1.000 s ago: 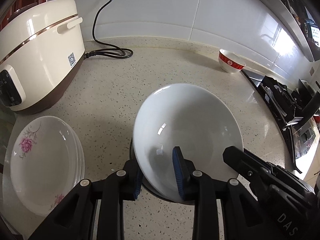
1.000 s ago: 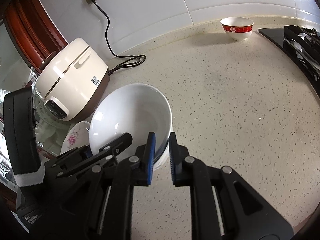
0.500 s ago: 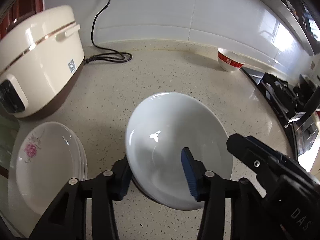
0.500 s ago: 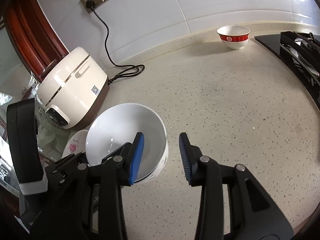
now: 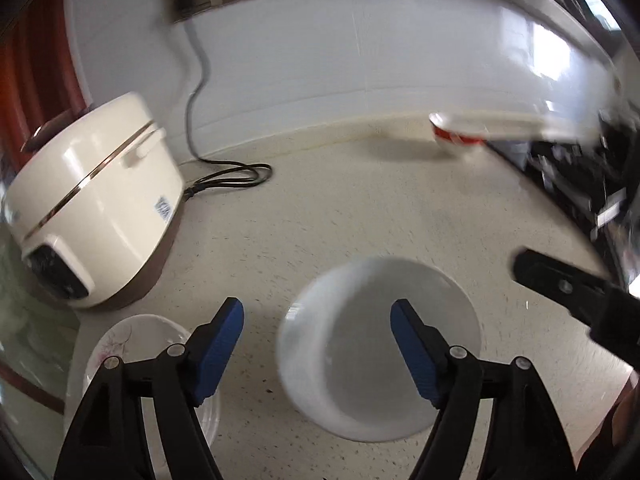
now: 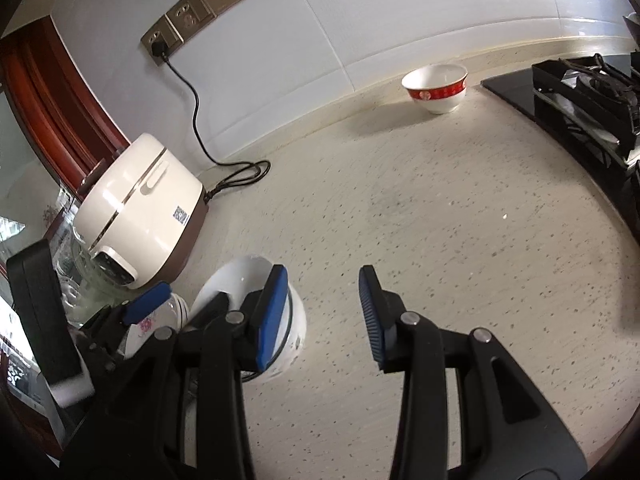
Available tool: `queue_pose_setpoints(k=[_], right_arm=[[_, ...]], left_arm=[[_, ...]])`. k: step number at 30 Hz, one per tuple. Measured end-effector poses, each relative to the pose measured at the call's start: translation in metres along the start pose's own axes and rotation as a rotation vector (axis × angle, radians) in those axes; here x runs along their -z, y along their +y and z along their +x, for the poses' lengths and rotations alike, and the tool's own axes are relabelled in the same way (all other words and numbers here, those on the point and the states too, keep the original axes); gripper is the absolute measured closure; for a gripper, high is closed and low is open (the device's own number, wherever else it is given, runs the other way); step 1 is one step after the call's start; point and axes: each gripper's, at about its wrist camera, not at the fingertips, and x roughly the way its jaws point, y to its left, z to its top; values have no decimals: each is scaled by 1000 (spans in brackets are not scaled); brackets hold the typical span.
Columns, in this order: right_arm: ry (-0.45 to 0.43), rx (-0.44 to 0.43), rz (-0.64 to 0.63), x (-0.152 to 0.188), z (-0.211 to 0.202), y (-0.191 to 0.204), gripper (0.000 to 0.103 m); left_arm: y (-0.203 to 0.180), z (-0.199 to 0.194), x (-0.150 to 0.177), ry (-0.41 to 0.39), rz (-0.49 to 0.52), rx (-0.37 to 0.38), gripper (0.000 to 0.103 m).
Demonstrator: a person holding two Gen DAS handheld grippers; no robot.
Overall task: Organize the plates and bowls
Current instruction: 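Lower the floral bowl into the green-rimmed bowl and open both tools, then move both open tools toward the red-band bowl by the stove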
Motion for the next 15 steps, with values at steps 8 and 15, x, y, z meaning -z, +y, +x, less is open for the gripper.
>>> queue_pose_setpoints(k=[8,15], right_arm=[[-170,47,-55,-11,-47,-8,37],[-434,-76,-69,10,-120,-57,3]], left_arm=[[25,-24,0,-120,-236,220,20],[-51,-36,-4,-157,-198,689,15]])
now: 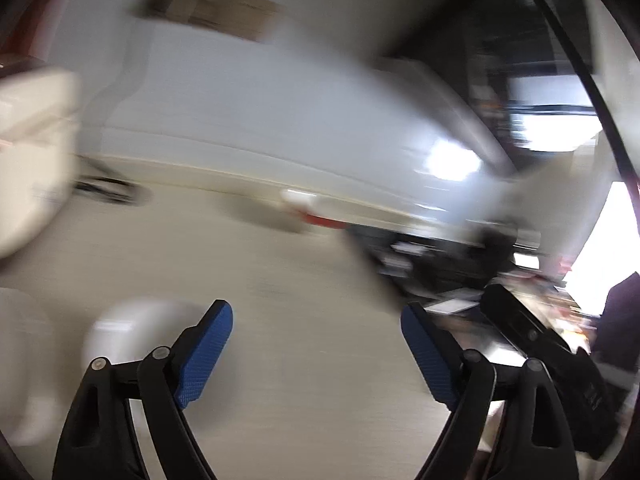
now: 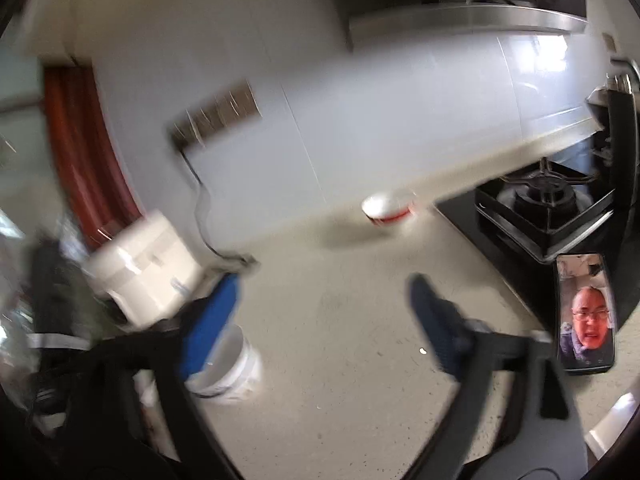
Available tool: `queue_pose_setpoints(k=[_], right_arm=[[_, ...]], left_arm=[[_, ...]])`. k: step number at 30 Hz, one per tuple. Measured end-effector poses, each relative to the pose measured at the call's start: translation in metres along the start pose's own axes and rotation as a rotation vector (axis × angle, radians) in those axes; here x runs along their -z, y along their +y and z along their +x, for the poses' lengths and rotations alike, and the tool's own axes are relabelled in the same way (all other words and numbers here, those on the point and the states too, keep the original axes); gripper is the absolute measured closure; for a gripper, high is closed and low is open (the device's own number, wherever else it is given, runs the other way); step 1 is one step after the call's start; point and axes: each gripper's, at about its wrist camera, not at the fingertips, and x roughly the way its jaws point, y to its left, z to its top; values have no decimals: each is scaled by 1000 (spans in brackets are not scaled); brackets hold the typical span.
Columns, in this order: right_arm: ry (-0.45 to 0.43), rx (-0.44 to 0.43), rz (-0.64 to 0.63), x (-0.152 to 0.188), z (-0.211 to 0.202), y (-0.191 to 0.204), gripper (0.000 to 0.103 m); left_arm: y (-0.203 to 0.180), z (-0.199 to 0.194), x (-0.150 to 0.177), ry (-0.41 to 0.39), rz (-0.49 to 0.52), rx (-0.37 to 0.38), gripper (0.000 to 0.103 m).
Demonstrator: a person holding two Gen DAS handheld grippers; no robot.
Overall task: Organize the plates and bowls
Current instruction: 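Move both open tools toward the red-band bowl by the stove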
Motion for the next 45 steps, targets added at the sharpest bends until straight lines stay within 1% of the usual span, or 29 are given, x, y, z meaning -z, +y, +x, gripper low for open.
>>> queue_pose_setpoints(k=[2,3,6,9,12,14,15,16,17,19,21,23,24,25,26,28,29,32,33,34,36,37,38,39,40,41,43,44,45], right_arm=[[-49,-78,94,1,-17,-27,3],[-66,-70,133,0,-24,-40,3],[-152,-43,221,-1,-48,-70,0],[-266,-40,254,4,-76,-87,0],[-231,-64,233,1,-86,-97,0],[-278,6,254,-2,-100,-104,0],[-312,121,245,-5,-110,-108,0],[-351,321,212,-12,-120,-107,0],[-372,438,192,-17,-125,-105,0],[-423,804,77,-29,-132,-96,0],[-442,1016,-74,-38,-132,-87,0],[-452,1238,-247,-50,-128,-81,0],[-452,1320,-295,-54,-128,-81,0],[-464,1461,-368,-59,-126,-84,0],[-476,1535,-408,-62,-126,-86,0],[-524,1722,-496,-65,-126,-90,0],[-541,1756,-514,-65,-127,-92,0],[-628,1813,-544,-59,-133,-90,0],[-635,1789,-542,-57,-132,-90,0],[-583,1729,-528,-58,-131,-93,0],[-585,1768,-500,-58,-134,-94,0],[-645,1798,-501,-54,-136,-90,0],[-687,1793,-507,-51,-137,-87,0],[-689,1711,-488,-50,-139,-86,0],[-642,1583,-435,-54,-143,-90,0],[-596,1518,-381,-58,-144,-94,0],[-587,1564,-374,-60,-139,-95,0],[-593,1564,-397,-59,-138,-94,0],[-574,1491,-390,-60,-139,-93,0]], left_arm=[[-12,19,5,52,-14,69,15],[-16,26,8,61,-19,77,15],[-24,39,14,46,-26,39,15],[-29,49,22,73,-6,44,14],[-39,55,30,92,53,31,14],[-47,61,37,91,78,36,14],[-52,64,38,80,90,21,14],[-62,66,38,53,115,-47,14],[-71,66,39,26,136,-112,14],[-98,71,38,-65,226,-331,14],[-125,79,35,-143,319,-489,12],[-150,91,32,-215,397,-585,5],[-164,101,32,-266,464,-658,4],[-180,114,34,-311,554,-752,3],[-193,125,36,-353,620,-816,2],[-208,135,39,-408,682,-884,0],[-214,138,40,-420,700,-910,0],[-226,139,45,-507,727,-944,0],[-229,148,45,-497,762,-960,0],[-228,151,44,-493,759,-977,0],[-221,155,40,-514,733,-1005,0],[-220,158,39,-511,723,-1013,0],[-215,159,38,-487,694,-995,0],[-214,157,36,-448,667,-959,0],[-207,161,32,-351,611,-896,0],[-206,163,31,-326,589,-879,0],[-206,165,32,-293,572,-816,0],[-205,163,31,-259,544,-734,0],[-201,157,28,-226,491,-643,0]])
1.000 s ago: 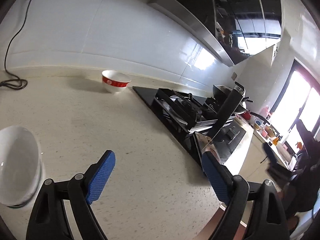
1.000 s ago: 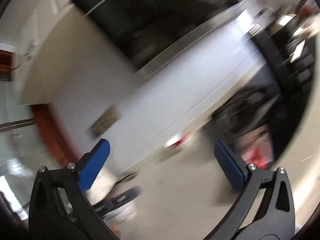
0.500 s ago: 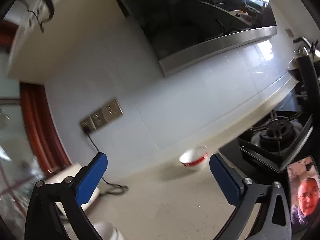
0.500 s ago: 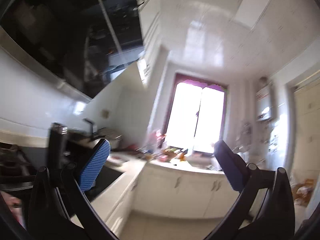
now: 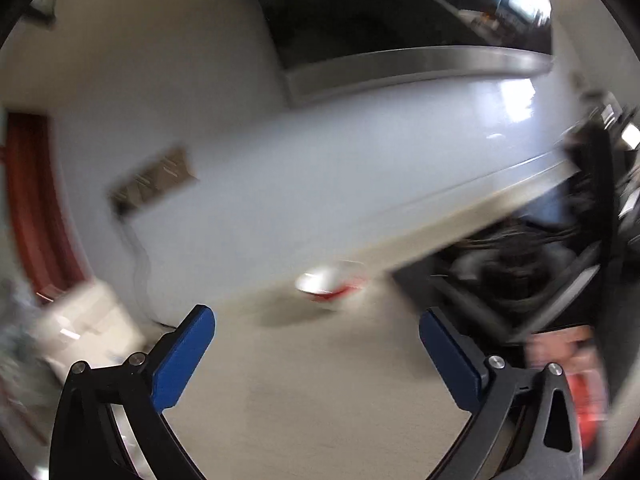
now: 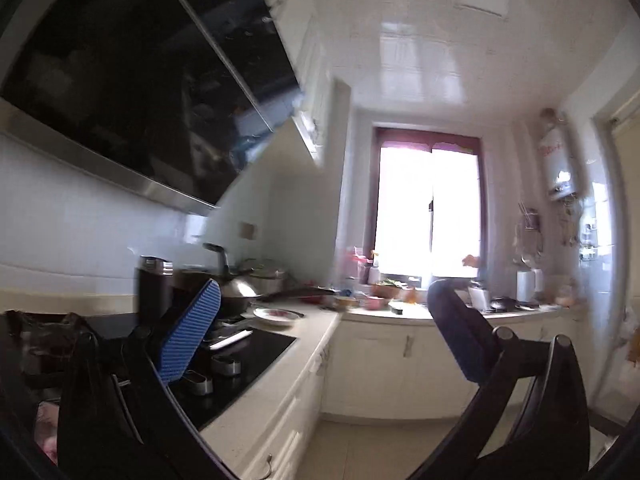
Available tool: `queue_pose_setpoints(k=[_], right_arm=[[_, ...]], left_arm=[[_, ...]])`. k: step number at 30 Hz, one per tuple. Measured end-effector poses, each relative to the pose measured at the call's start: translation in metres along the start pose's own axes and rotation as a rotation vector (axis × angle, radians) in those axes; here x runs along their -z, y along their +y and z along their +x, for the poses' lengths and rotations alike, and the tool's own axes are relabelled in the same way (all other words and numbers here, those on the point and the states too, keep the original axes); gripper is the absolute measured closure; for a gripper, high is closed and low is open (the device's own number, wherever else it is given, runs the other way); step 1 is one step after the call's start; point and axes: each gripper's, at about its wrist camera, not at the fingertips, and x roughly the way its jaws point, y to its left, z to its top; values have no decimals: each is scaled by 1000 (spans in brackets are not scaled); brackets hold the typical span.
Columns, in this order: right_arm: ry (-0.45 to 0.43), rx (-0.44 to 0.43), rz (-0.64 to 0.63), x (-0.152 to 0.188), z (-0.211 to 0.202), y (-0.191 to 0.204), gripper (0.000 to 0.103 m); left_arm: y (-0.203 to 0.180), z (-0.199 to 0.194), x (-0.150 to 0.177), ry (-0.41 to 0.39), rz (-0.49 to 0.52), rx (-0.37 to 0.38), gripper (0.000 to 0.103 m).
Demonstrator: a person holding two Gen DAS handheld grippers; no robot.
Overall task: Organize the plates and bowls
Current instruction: 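Move both open tools toward the red-band bowl by the stove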
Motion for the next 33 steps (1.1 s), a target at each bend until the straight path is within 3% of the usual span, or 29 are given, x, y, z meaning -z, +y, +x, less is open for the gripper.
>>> queue_pose_setpoints(k=[1,2,4,5,6,7,8,10,12,13,14,15,16,18,20,21,23,25,28,33], right_arm=[[57,-131,69,-2,6,-6,0],[98,-197,137,-3,11,-12,0],[110,-155,172,-6,12,-13,0],[114,-207,158,-9,13,-11,0],[140,-306,183,-11,15,-13,0],[207,-475,272,-9,24,-18,0],[266,-540,354,-6,31,-21,0],[347,-491,436,-1,37,-22,0],[391,-685,546,4,44,-19,0],[468,-766,620,8,52,-12,0],[491,-759,623,4,61,-9,0],[486,-750,576,1,63,0,0],[484,-794,558,-1,65,5,0],[569,-947,660,10,67,12,0],[597,-750,573,9,80,18,0],[576,-755,523,4,80,25,0],[643,-902,648,3,78,31,0],[678,-904,666,-5,78,48,0],[730,-997,610,-20,61,87,0],[824,-1044,504,-19,54,174,0]], left_arm=[[5,2,-1,23,-43,54,0],[7,0,-2,25,-58,82,0],[7,-4,-4,9,-5,168,0],[9,-6,-3,-10,11,157,0],[14,-14,-1,-88,35,79,0],[15,-20,-1,-120,45,51,0],[21,-18,-1,-106,35,76,0],[43,13,-3,137,-95,355,0],[59,31,-2,251,-191,490,0],[68,38,-2,288,-236,579,0],[77,43,-4,312,-280,595,0],[83,42,-7,306,-295,549,0],[88,42,-9,298,-291,504,0],[94,48,-12,313,-279,479,0],[94,58,-11,431,-291,521,0],[93,67,-5,542,-347,580,0],[96,80,-2,684,-409,624,0],[105,94,-4,759,-494,662,0],[133,113,-9,770,-602,581,0],[170,152,-21,780,-616,414,0]])
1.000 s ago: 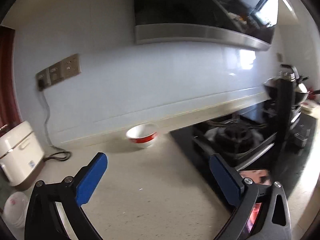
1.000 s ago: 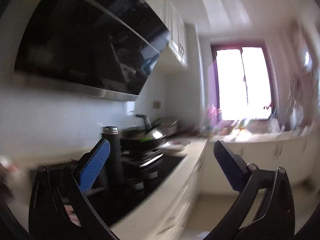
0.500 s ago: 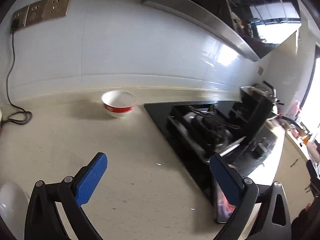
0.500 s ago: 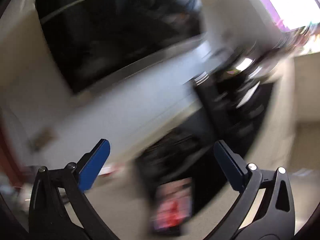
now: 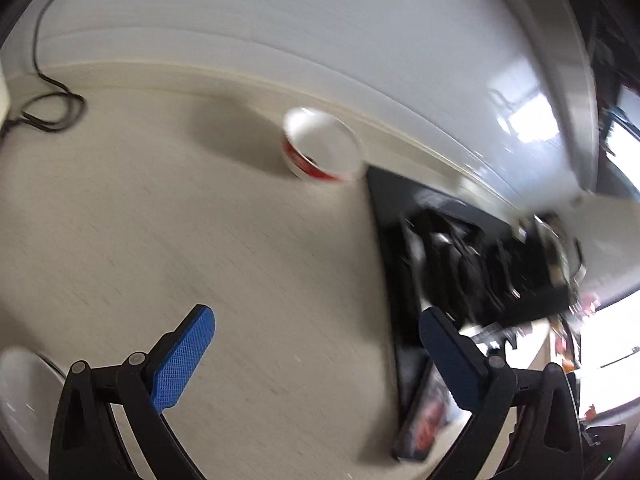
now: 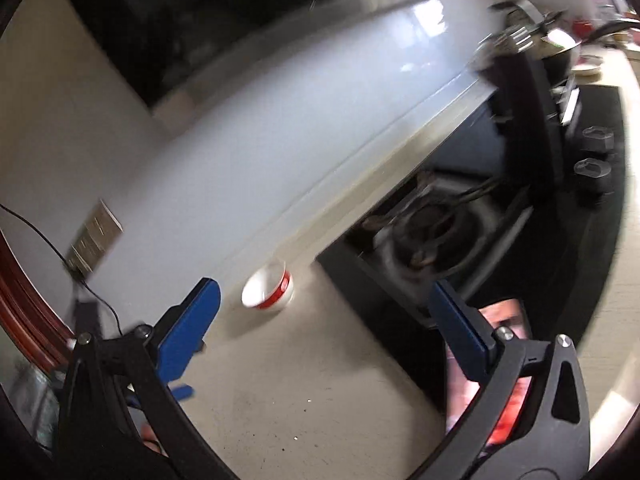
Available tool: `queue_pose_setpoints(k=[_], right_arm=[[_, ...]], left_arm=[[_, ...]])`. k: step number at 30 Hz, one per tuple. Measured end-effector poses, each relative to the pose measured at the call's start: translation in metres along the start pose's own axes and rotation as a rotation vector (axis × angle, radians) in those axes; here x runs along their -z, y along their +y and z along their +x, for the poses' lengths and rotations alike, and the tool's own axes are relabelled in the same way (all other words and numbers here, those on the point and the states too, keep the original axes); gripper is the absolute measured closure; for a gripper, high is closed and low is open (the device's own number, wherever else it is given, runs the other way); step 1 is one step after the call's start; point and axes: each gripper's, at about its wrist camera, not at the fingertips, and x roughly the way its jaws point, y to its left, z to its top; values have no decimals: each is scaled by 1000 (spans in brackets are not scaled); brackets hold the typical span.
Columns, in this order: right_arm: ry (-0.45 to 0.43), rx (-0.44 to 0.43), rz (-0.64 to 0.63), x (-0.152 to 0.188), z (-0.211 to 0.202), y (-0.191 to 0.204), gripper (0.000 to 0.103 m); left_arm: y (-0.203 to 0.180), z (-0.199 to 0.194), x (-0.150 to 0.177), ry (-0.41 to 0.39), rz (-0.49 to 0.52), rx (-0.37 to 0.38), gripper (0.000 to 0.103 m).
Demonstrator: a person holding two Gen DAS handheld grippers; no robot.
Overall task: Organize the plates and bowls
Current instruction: 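Move both open tools toward the red-band bowl by the stove, then grasp the red-band bowl rim with both tools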
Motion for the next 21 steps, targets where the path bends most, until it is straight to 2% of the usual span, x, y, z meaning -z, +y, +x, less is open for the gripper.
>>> queue_pose_setpoints(k=[3,8,13,16,21], right_arm=[[84,6,59,23,33,6,0],[178,0,97,24,102,14,0],[264,4,128,26,175,18,0],[296,-4,144,26,201,21,0],[329,-13,132,27,237,32,0]], left_arm=[[6,8,-25,-14,-4,-33,0],[20,33,-61,-28,-31,-24,0],[38,72,-96,18,-146,7,0],[35,86,-111,4,-121,-24,0],[27,105,-134,-66,-60,-65,0]])
